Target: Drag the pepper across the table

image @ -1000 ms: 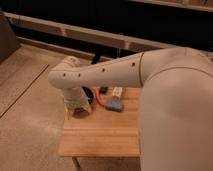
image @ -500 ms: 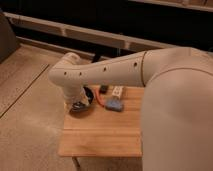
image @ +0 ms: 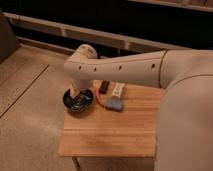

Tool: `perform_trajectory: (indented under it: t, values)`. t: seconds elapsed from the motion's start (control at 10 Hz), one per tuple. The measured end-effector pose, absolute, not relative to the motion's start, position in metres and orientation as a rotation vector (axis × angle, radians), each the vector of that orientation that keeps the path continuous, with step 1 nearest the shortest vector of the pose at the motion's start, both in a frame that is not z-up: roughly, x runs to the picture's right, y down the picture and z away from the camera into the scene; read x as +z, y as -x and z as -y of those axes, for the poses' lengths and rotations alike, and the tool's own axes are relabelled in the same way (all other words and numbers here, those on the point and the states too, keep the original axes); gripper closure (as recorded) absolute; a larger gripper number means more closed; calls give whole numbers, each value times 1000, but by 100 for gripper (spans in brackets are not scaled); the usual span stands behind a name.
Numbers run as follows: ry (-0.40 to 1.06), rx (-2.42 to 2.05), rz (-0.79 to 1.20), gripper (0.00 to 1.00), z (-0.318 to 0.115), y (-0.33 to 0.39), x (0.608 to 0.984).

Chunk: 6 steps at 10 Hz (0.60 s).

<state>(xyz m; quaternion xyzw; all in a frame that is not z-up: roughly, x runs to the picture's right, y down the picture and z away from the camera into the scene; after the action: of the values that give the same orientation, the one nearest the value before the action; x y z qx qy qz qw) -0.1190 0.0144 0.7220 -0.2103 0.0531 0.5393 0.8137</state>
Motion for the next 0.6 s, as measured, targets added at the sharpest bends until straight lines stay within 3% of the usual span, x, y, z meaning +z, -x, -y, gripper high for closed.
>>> perform_trajectory:
  t: [0.2, 0.6]
  values:
    - [444, 1150, -127, 35, -15, 115, 725]
    - [442, 1363, -267, 35, -19, 39, 787]
